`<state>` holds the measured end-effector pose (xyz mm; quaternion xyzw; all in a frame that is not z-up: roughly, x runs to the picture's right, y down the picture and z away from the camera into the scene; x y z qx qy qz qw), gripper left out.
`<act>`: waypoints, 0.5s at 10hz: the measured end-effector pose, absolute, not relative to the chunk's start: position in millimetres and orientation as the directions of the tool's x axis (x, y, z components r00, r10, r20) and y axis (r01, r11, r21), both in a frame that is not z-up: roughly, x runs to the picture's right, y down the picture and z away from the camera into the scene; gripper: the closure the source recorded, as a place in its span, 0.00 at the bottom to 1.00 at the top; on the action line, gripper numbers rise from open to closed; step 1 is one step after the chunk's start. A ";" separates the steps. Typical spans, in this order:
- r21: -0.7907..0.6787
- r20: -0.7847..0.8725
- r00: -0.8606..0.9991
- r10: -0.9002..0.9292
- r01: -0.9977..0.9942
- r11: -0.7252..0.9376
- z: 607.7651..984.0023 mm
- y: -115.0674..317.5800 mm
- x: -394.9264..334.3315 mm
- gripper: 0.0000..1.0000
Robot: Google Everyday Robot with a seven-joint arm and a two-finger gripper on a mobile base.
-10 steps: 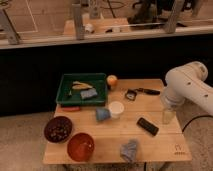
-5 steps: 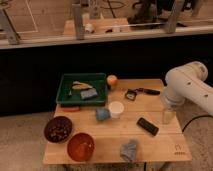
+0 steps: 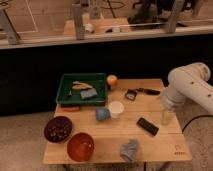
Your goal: Place towel in red bowl
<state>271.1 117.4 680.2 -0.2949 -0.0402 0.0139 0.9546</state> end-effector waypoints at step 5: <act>-0.582 0.361 0.932 0.001 0.225 0.782 651.1 201.9 165.4 0.20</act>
